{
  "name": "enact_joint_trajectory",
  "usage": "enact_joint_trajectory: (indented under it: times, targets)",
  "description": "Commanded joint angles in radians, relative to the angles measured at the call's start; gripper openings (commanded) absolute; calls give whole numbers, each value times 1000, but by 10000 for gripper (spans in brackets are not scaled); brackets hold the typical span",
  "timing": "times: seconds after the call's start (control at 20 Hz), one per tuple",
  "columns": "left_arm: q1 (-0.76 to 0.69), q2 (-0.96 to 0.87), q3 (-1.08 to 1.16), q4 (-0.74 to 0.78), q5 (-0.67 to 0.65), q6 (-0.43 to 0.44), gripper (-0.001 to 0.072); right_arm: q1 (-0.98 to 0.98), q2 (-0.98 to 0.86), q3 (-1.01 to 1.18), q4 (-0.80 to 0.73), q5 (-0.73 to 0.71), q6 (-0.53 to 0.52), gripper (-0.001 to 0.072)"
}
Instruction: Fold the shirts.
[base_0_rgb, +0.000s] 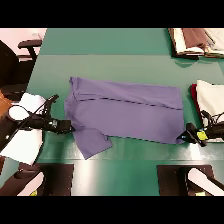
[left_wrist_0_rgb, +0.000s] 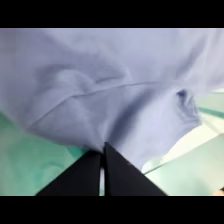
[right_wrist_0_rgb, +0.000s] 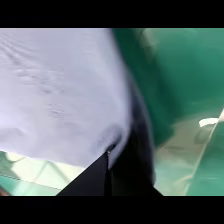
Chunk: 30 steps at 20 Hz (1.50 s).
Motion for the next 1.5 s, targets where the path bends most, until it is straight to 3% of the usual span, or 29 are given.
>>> enact_joint_trajectory:
  times: [0.0,0.2,0.35,0.5,0.75,1.0,1.15,1.2,1.25,1.3,1.35,1.45]
  targets:
    - [0,146,14,187,-123,-101,21,68,65,40,-43,23,-2,16]
    - [0,346,41,215,-378,-165,22,106,240,116,-169,204,7,15]
    - [0,352,143,202,-415,-175,21,153,318,196,-188,244,50,14]
    - [0,273,215,201,-330,-151,22,233,270,293,-176,202,69,15]
    - [0,-33,327,220,-56,-24,25,377,-24,531,-171,61,82,15]
    - [0,-373,527,246,118,-6,26,428,-354,813,-169,23,82,16]
    - [0,-486,586,246,177,-9,26,420,-492,922,-78,3,82,17]
    - [0,-501,593,245,177,-10,27,411,-528,951,-40,3,81,66]
    - [0,-507,601,245,179,-10,59,405,-557,975,-3,-2,80,280]
    - [0,-504,604,246,185,-10,248,392,-579,995,37,-6,63,416]
    - [0,-504,617,246,178,-10,461,375,-587,1004,62,-5,42,417]
    - [0,-504,653,246,132,-10,485,340,-583,1002,68,24,22,425]
